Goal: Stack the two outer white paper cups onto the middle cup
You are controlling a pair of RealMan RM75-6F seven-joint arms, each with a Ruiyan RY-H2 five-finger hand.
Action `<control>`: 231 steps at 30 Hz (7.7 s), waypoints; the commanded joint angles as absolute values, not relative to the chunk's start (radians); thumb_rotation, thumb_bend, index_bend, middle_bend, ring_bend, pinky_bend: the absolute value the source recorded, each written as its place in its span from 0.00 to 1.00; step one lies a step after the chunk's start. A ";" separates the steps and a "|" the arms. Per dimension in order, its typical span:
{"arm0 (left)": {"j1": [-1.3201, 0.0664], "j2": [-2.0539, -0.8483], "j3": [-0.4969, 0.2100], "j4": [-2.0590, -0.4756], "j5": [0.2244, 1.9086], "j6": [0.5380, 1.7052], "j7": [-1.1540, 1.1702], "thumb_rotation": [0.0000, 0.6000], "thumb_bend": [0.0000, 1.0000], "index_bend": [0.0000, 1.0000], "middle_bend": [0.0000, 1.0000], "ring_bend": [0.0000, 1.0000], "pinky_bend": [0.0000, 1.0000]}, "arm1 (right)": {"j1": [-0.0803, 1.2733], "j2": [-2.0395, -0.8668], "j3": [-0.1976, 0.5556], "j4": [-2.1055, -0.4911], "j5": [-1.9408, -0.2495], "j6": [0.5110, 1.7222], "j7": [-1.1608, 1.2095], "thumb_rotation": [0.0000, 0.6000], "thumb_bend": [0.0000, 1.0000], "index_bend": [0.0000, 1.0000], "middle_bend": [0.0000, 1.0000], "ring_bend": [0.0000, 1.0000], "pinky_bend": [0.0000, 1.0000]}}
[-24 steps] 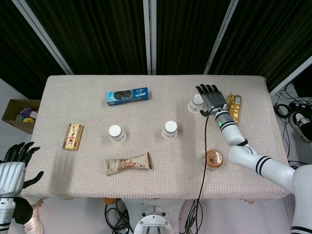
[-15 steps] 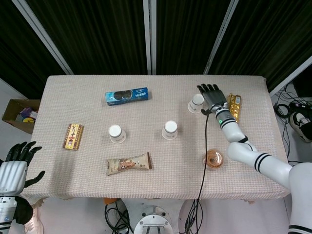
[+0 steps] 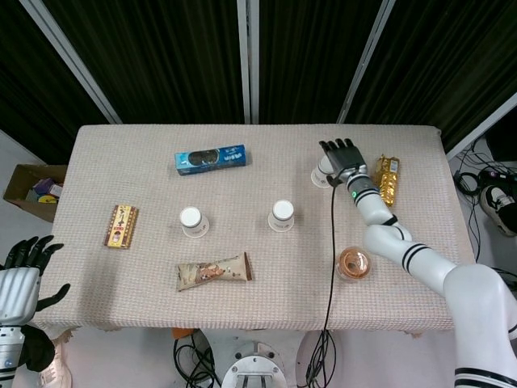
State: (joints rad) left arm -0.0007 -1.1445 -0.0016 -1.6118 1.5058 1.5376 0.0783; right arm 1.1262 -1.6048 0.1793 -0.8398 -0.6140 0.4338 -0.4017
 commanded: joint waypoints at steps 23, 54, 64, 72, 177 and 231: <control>0.003 -1.155 0.000 -1.590 1.522 1.538 0.037 1.00 0.20 0.23 0.12 0.08 0.10 | 0.869 -1.151 0.200 -1.616 -1.315 0.811 0.006 1.00 0.44 0.40 0.41 0.19 0.06; 0.011 -1.159 0.004 -1.593 1.518 1.541 0.043 1.00 0.20 0.23 0.12 0.08 0.10 | 0.971 -1.359 0.170 -1.474 -1.349 0.744 -0.219 1.00 0.41 0.37 0.33 0.16 0.06; -0.029 -1.142 -0.024 -1.595 1.538 1.526 0.057 1.00 0.20 0.23 0.12 0.08 0.10 | 0.995 -1.409 0.121 -1.425 -1.214 0.650 -0.346 1.00 0.17 0.00 0.02 0.00 0.00; -0.162 -1.095 -0.063 -1.652 1.576 1.387 0.019 1.00 0.20 0.23 0.12 0.08 0.10 | 0.906 -1.337 0.096 -1.537 -1.193 0.778 -0.340 1.00 0.10 0.00 0.00 0.00 0.00; -1.416 -1.514 -0.246 -1.557 0.324 0.825 0.590 1.00 0.35 0.42 0.42 0.35 0.12 | 0.293 -1.106 0.060 -1.391 -1.508 1.321 0.325 1.00 0.11 0.00 0.00 0.00 0.00; -0.409 -1.152 0.244 -1.646 1.193 1.669 0.174 1.00 0.18 0.24 0.15 0.10 0.11 | 0.203 -1.083 0.049 -1.376 -1.527 1.413 0.421 1.00 0.18 0.00 0.00 0.00 0.00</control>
State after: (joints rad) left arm -0.5150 -1.1687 0.1870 -1.6876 1.1266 1.5789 0.2410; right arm 0.2186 -1.0758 0.0519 -1.3674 -1.5323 1.3963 0.4406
